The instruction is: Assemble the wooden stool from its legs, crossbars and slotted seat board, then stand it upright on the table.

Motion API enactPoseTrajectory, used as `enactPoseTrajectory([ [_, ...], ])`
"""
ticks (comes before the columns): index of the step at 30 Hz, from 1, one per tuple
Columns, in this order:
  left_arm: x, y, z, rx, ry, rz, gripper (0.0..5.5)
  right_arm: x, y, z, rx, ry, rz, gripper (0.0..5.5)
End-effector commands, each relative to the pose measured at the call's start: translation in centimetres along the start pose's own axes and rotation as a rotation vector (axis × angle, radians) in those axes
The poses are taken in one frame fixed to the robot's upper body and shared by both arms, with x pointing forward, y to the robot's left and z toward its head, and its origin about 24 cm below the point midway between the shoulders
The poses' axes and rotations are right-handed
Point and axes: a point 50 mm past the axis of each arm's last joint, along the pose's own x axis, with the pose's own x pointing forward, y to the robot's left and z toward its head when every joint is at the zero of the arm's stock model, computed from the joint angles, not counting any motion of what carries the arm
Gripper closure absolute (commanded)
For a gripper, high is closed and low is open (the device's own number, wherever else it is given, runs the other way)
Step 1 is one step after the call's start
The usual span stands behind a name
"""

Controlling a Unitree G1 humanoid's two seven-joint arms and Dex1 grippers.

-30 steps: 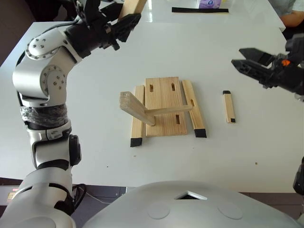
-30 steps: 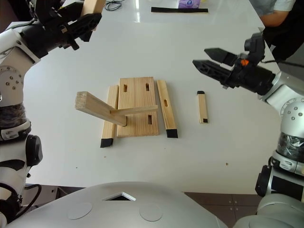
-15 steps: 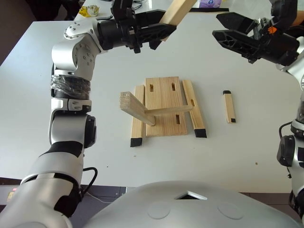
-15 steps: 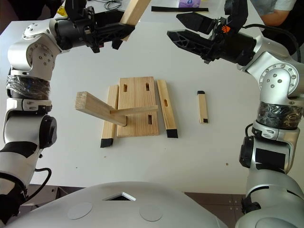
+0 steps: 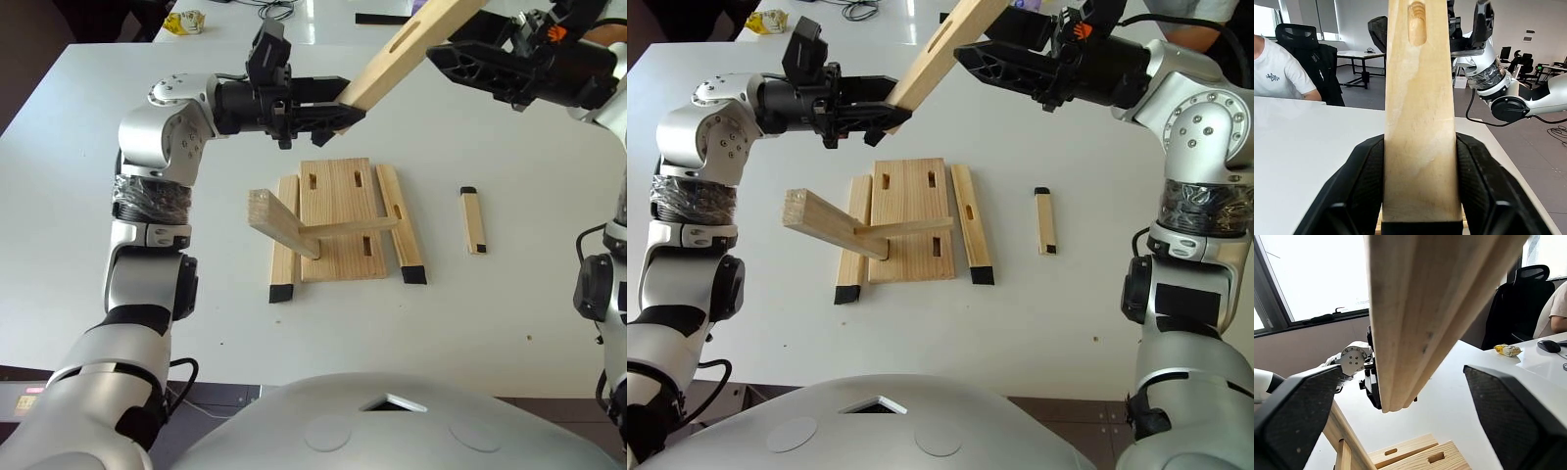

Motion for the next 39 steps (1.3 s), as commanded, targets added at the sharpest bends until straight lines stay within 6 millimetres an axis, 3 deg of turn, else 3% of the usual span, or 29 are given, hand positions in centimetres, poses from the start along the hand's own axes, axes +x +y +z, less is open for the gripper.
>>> enactPoseTrajectory([
  [1, 0.2, -0.5, -0.3, -0.004, 0.017, -0.013, 3.5, 0.7, 0.2, 0.5, 0.009, 0.029, 0.032, 0.92],
  [7, 0.2, -0.8, -0.5, -0.014, 0.032, -0.018, 3.5, 1.1, 0.5, 0.7, 0.003, 0.052, 0.045, 0.92],
  [23, -0.1, -0.7, -1.0, -0.049, 0.056, -0.002, 3.5, 1.4, 0.5, 0.3, -0.044, 0.085, 0.035, 3.34],
  [39, -0.7, -0.2, -1.4, -0.092, 0.087, 0.008, 3.5, 1.2, 0.2, -0.5, -0.063, 0.118, 0.033, 3.37],
])
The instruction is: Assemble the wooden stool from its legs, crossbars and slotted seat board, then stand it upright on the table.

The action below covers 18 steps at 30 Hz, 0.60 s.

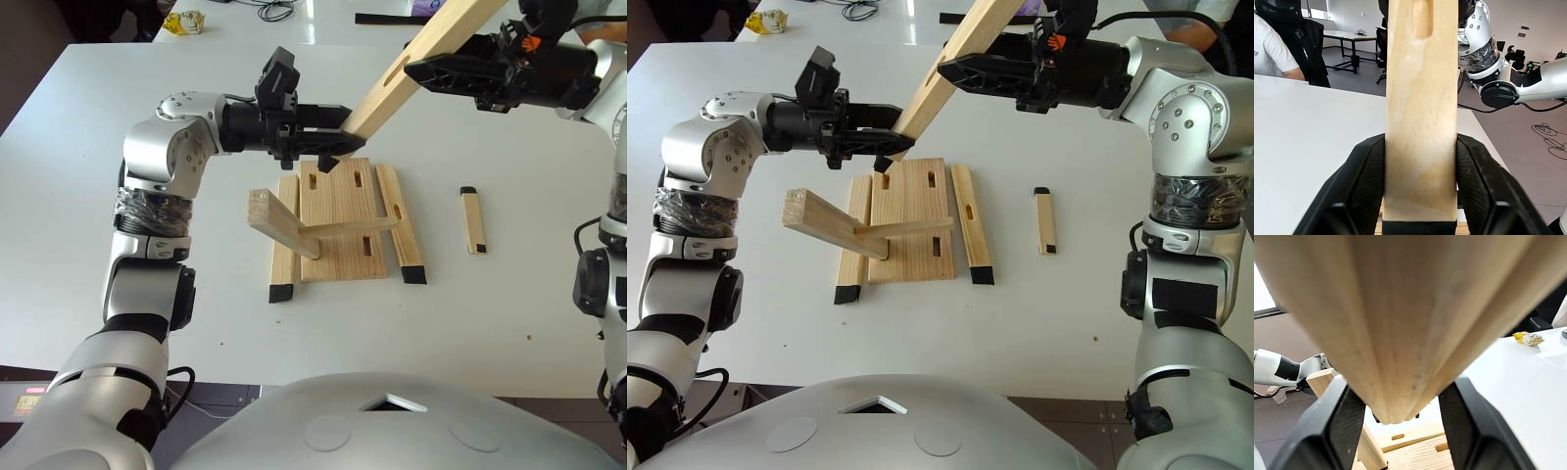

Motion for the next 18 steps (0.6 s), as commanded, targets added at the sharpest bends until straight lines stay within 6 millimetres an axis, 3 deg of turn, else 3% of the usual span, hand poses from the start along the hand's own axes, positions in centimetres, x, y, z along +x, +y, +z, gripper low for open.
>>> enactPoseTrajectory([
  [1, -0.8, 0.5, 0.2, -0.001, 0.031, 0.035, 3.5, -0.1, 0.0, 0.0, -0.032, 0.023, -0.017, 3.37],
  [17, -0.3, 2.2, 0.1, 0.07, 0.045, 0.151, 3.5, -0.2, -0.2, -0.6, -0.047, 0.035, -0.039, 3.37],
  [18, -0.3, 2.3, 0.1, 0.061, 0.045, 0.164, 3.12, -0.3, -0.1, -0.7, -0.047, 0.034, -0.04, 3.37],
])
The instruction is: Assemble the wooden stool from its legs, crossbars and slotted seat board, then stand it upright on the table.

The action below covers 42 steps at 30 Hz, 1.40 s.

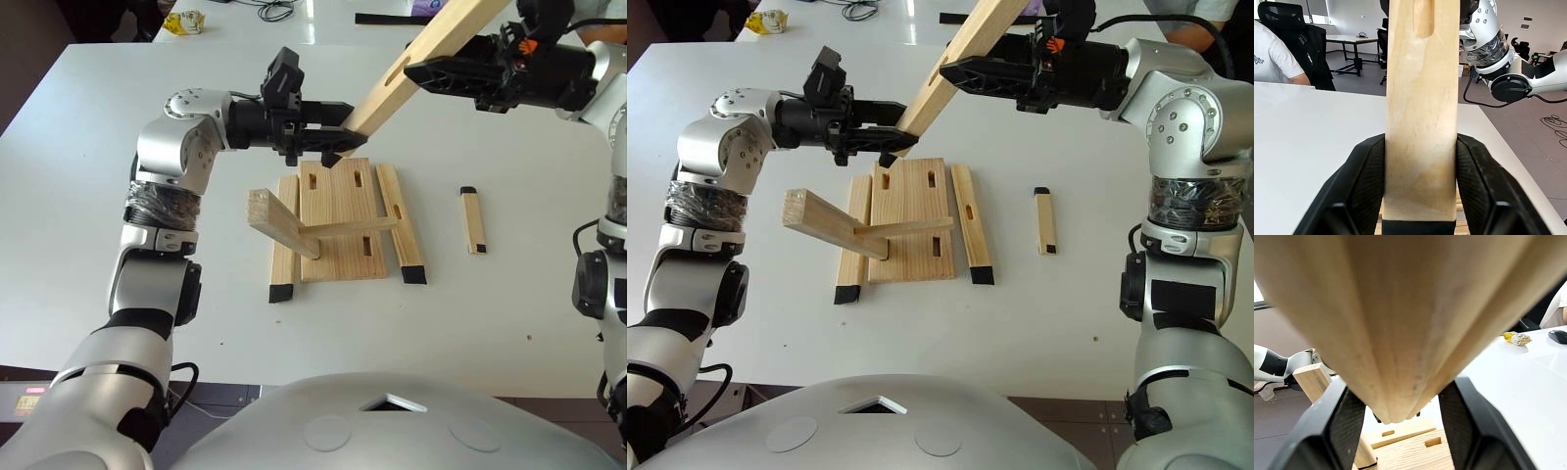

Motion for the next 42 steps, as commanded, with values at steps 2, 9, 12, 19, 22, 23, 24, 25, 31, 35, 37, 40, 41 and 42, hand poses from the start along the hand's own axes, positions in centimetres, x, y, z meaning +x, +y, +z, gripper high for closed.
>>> enactPoseTrajectory([
  [2, -0.6, 1.5, 0.4, -0.038, 0.034, 0.161, 2.78, -0.1, 0.2, -0.5, -0.009, 0.022, -0.011, 3.41],
  [9, -1.8, 1.7, 0.0, -0.019, 0.047, 0.234, 1.58, -0.1, 0.0, -0.3, -0.019, 0.006, -0.045, 3.43],
  [12, -3.4, 1.4, -0.1, 0.02, 0.065, 0.273, 1.1, -0.3, 0.1, -0.4, -0.034, 0.018, -0.06, 3.43],
  [19, -9.0, -1.9, -0.4, 0.136, 0.162, 0.43, 1.03, -3.8, 1.1, 0.6, -0.143, 0.095, -0.196, 3.43],
  [22, -11.2, -4.8, -2.2, 0.162, 0.284, 0.466, 1.03, -5.7, 2.5, 0.2, -0.187, 0.186, -0.232, 3.43],
  [23, -11.6, -5.7, -2.8, 0.166, 0.321, 0.465, 1.03, -6.1, 3.0, -0.1, -0.188, 0.208, -0.228, 3.43],
  [24, -11.9, -6.4, -3.4, 0.169, 0.36, 0.463, 1.03, -6.3, 3.5, -0.5, -0.191, 0.231, -0.225, 3.43],
  [25, -12.2, -7.1, -4.0, 0.16, 0.384, 0.462, 1.03, -6.5, 4.0, -0.8, -0.198, 0.256, -0.217, 3.43],
  [31, -12.5, -10.2, -6.3, 0.102, 0.42, 0.461, 1.03, -6.0, 6.7, -3.3, -0.194, 0.345, -0.147, 3.43],
  [35, -12.0, -11.0, -6.9, 0.113, 0.431, 0.478, 1.03, -5.4, 8.1, -5.0, -0.158, 0.354, -0.097, 3.43],
  [37, -11.8, -11.1, -7.1, 0.113, 0.432, 0.479, 1.03, -5.1, 8.7, -5.7, -0.144, 0.362, -0.077, 3.43],
  [40, -11.3, -11.4, -7.3, 0.115, 0.442, 0.442, 1.03, -4.9, 9.2, -6.2, -0.133, 0.365, -0.063, 3.43],
  [41, -11.1, -11.5, -7.4, 0.117, 0.446, 0.429, 1.03, -4.7, 9.2, -6.3, -0.133, 0.362, -0.061, 3.43],
  [42, -10.9, -11.6, -7.5, 0.116, 0.448, 0.414, 1.03, -4.5, 9.2, -6.5, -0.135, 0.358, -0.056, 3.43],
])
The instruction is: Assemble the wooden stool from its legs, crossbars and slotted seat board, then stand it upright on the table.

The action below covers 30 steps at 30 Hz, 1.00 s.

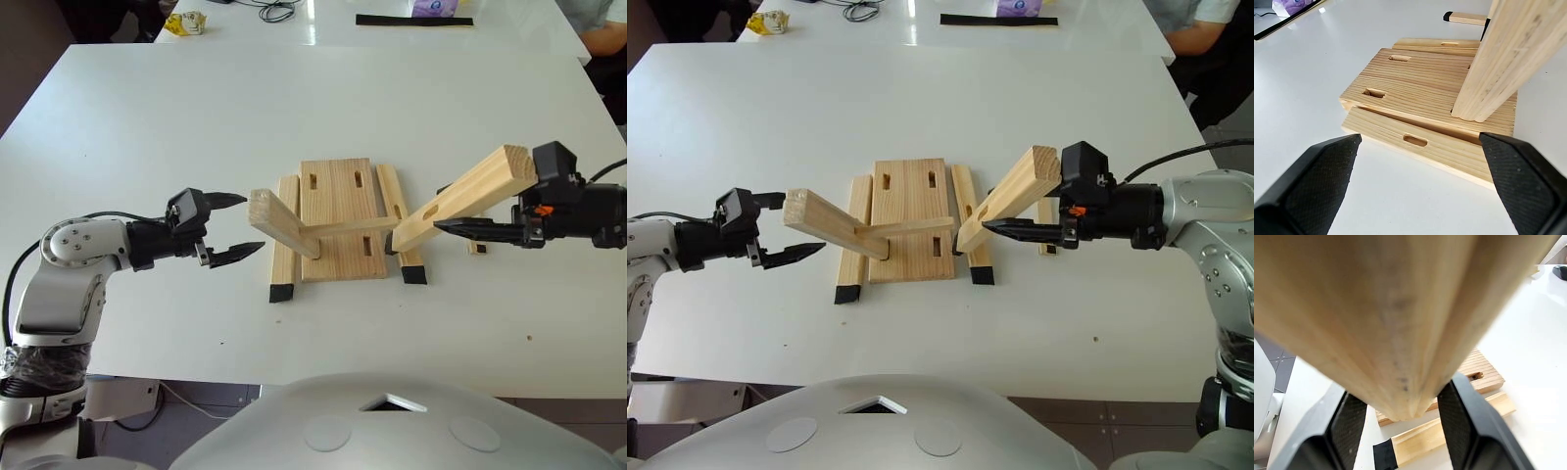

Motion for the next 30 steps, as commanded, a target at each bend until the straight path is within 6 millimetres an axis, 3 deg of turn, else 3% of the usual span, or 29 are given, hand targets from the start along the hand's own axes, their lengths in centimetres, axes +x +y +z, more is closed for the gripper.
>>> enactPoseTrajectory([
  [1, 0.5, -0.7, 0.2, 0.032, 0.016, -0.054, 1.03, 0.8, 0.4, 0.1, -0.024, -0.018, 0.015, 3.43],
  [17, 1.0, -0.6, 0.9, 0.057, 0.021, -0.153, 1.03, 2.8, -0.3, -1.4, -0.059, -0.058, -0.021, 3.43],
  [30, 1.8, -0.6, 1.8, 0.048, -0.024, -0.141, 1.03, 2.8, 0.0, -3.0, -0.019, -0.016, 0.04, 3.43],
])
